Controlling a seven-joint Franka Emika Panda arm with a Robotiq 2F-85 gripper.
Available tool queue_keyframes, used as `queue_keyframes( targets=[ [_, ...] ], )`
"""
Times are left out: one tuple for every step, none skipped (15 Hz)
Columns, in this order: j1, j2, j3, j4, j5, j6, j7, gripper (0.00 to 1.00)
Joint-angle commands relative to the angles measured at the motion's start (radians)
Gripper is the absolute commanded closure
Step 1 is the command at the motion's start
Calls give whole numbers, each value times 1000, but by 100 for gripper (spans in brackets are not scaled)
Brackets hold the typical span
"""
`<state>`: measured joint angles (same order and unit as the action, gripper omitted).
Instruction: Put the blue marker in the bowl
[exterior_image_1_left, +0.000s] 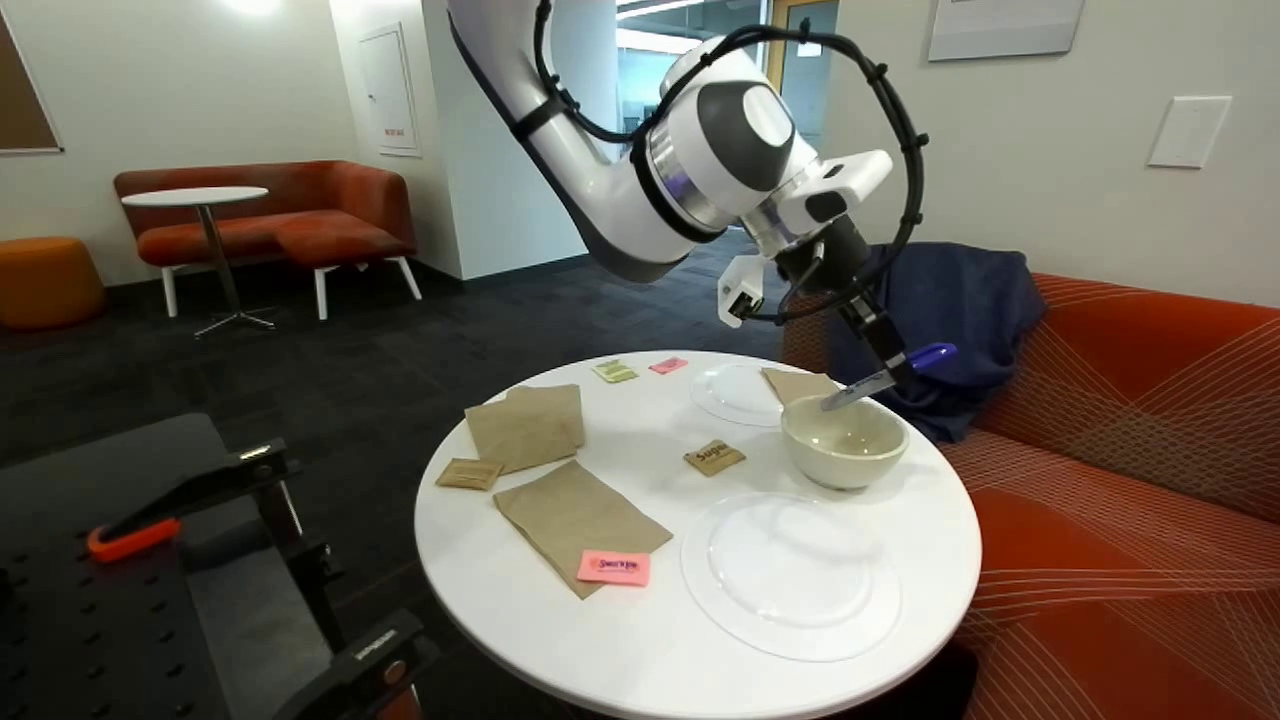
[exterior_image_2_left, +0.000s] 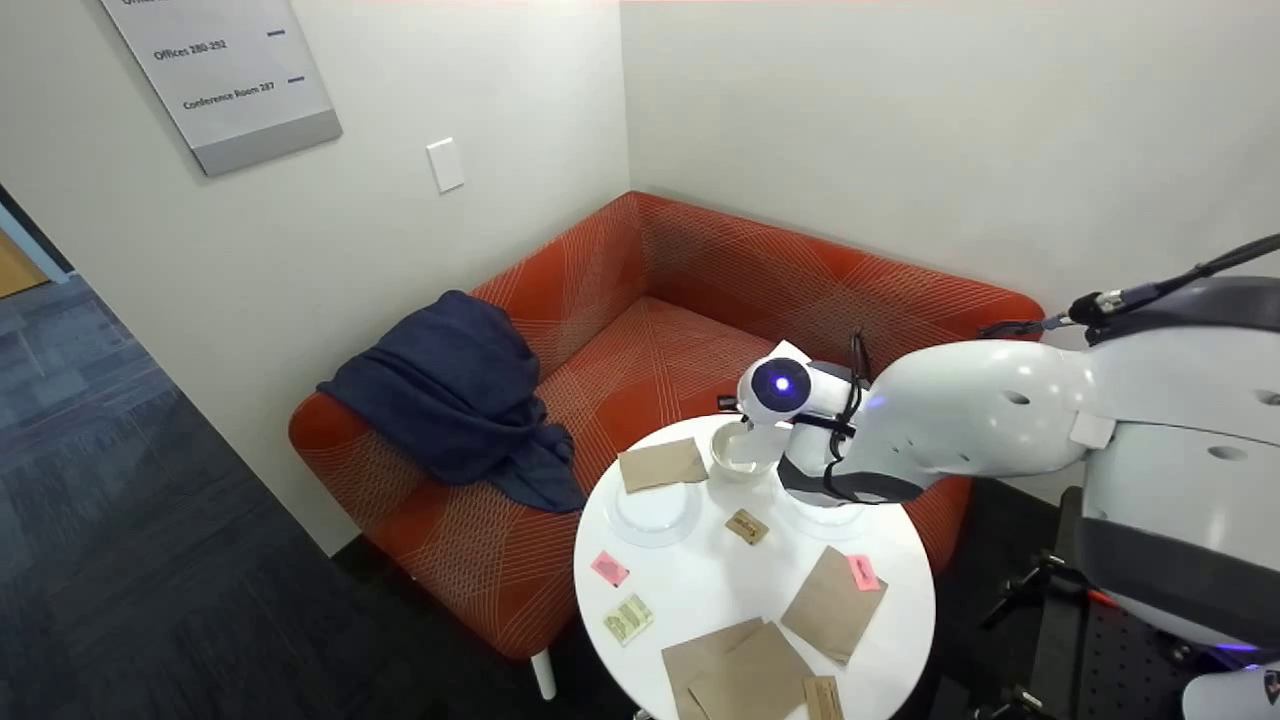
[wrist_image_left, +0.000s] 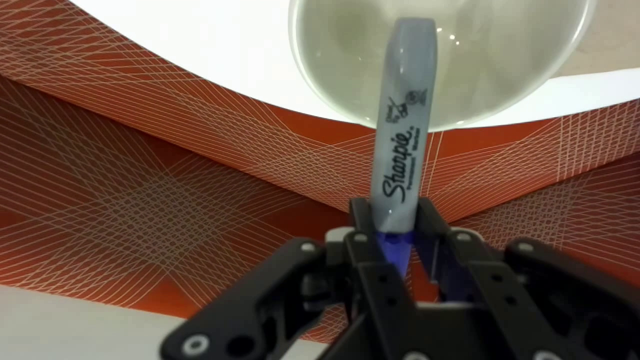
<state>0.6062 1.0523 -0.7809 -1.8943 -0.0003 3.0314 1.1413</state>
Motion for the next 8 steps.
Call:
queue_keyframes(
  targets=[
    [24,67,-27,39,52,27,6,94],
    [26,78,-27,47,62,26,6,94],
    [27,87,-27,55,69,27,5,94],
    [28,96,-26,62,76,27,5,94],
    [29,102,-26,67,82,27,3,94],
    [30,108,-26,72,87,25,2,49],
    [33,112,-28,73,90,24,0,47],
    [36,115,-29,75,93,26,1,42]
  ],
)
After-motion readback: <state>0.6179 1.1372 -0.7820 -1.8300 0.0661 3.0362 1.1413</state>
